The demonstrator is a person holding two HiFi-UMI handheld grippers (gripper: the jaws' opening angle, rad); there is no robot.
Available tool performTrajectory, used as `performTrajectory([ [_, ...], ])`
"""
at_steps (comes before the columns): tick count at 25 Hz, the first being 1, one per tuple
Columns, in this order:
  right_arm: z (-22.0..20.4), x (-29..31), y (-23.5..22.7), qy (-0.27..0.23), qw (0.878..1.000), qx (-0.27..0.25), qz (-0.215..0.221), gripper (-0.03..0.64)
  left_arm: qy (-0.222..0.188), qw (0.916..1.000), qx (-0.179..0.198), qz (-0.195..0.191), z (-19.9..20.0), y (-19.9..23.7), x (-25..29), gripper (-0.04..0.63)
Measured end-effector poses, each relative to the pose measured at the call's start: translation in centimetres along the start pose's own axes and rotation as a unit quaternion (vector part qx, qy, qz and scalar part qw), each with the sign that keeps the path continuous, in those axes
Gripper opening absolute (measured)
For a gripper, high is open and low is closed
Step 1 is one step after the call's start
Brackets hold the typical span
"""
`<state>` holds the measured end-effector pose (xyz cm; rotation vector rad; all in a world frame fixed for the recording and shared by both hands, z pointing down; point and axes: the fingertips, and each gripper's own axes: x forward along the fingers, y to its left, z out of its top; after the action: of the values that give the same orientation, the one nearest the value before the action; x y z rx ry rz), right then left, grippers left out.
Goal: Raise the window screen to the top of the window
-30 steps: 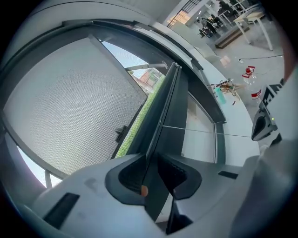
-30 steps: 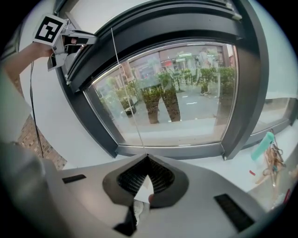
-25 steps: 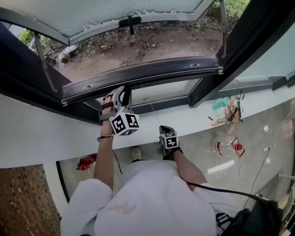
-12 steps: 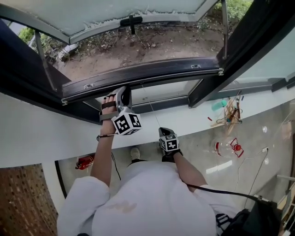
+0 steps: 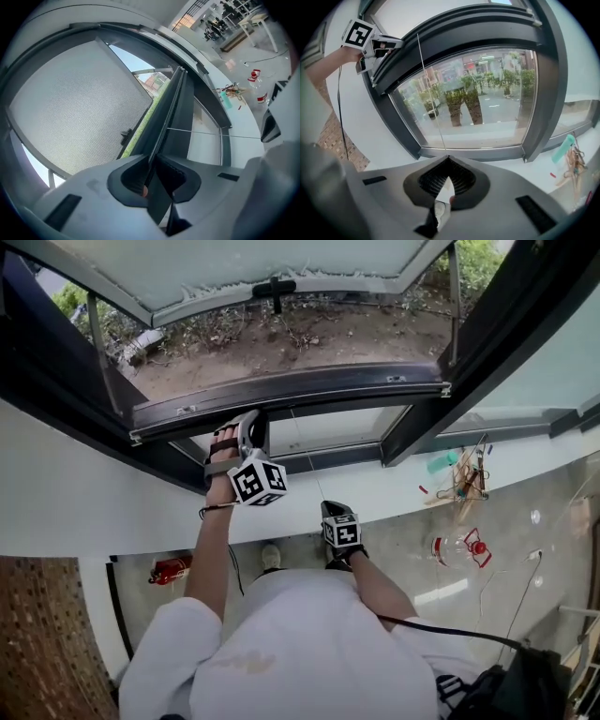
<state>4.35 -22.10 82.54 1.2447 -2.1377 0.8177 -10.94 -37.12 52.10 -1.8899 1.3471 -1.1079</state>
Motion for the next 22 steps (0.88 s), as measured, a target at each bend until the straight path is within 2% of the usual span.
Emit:
performTrajectory([
  [7,0.9,-0.7,1.1,-0.024,1.0,-0.011,0.015,0.0,-0.009,0.9995,-0.029,0.003,1.0,1.2,-0.4,0.043],
  [14,2.4,-0.8,1.1,-0.049,0.999,-0.008,0.02,0.0,-0.042,0.9947,-0.089,0.03,1.9,2.8,-1.4,0.048],
  [17,3.0,-0.7,1.5,-0.054,0.998,-0.014,0.024,0.0,-0.063,0.985,-0.149,0.058,2.3,4.1,-2.5,0.049],
  [20,3.4,-0.5,1.7,-0.056,0.998,-0.019,0.027,0.0,-0.087,0.9699,-0.216,0.07,2.6,4.9,-4.0,0.049],
  [22,3.7,-0.3,1.8,-0.058,0.998,-0.019,0.028,0.0,-0.1,0.9568,-0.264,0.069,2.5,5.1,-4.7,0.049],
])
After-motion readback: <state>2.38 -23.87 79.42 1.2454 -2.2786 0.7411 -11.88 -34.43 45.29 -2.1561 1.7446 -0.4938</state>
